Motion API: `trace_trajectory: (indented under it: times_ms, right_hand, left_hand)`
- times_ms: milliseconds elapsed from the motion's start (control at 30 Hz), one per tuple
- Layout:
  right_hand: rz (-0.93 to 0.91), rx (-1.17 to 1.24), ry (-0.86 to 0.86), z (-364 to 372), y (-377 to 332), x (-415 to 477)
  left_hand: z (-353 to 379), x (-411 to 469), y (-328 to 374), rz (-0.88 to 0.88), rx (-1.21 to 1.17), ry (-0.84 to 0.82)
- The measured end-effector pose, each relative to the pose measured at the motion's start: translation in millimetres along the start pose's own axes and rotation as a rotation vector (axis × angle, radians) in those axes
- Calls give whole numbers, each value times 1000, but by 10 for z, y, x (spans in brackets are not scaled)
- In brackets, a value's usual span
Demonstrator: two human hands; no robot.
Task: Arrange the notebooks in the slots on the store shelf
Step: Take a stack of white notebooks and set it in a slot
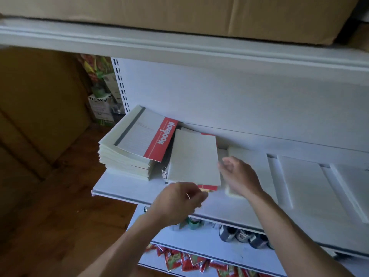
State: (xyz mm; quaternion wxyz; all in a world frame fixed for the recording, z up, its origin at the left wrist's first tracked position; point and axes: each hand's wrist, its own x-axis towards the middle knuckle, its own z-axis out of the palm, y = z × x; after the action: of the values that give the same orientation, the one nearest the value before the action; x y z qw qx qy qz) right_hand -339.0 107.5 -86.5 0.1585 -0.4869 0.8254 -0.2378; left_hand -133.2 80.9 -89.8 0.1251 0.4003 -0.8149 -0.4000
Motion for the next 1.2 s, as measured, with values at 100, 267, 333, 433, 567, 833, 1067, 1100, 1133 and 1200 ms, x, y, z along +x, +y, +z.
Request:
trace_trajectory:
  times_ms: [100,267,333,433,567,833,1067,1100,1133,1200]
  right_hand:
    - [118,-27,-101,97,-172,3]
    - [268,283,-118,216,-185,-72]
    - [298,422,-120,248,-155,-92]
    - [302,506,-89,229,-137,-108]
    - [297,605,-41,220,-78,-159]
    - [280,914,-25,210,35,-261]
    - [234,1018,69,-42,182,-409]
    - [248,1027,85,-89,225,-441]
    - [269,1040,97,-141,281,-481]
    - [309,1078,109,-267,417,-593]
  left_hand:
    - [-266,-53,-240,-137,111,297]
    - [-422,60,-448,-309,62,171]
    - [-406,116,-427,-352,-208,110]
    - [-381,152,-348,-363,-501,101]
    - [-300,130,-283,-319,-575,118]
    - [-308,180,-120,-359,-983,-49]
    - [-166,348,172,-204,-1034,-129]
    - [-101,368,227,-186,-1029,-126]
    - [-22,391,288,-174,-1029,-125]
    - [158,420,424,-151,-1031,-144]
